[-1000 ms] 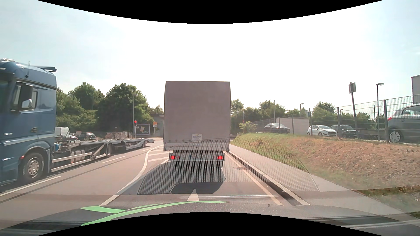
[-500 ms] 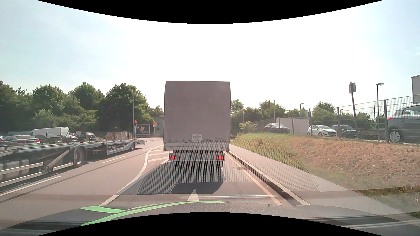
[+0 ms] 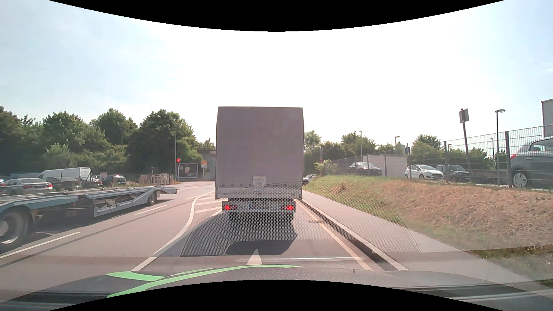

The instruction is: Follow the waypoints while adhering to traffic rules and regulations

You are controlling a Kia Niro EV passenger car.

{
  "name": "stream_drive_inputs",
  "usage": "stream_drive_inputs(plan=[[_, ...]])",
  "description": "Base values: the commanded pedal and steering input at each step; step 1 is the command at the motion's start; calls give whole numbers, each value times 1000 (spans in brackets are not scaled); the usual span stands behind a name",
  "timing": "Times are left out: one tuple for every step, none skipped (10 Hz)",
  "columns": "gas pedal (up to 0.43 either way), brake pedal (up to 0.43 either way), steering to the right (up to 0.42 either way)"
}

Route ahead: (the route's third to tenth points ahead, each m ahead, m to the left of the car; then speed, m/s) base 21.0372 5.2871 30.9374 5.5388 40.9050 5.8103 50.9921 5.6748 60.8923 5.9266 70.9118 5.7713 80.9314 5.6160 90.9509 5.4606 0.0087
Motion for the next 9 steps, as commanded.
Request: stream_drive_inputs(plan=[[0,274,3],[0,280,3],[0,280,3],[0,280,3],[0,280,3],[0,280,3],[0,280,3],[0,280,3],[0,280,3]])
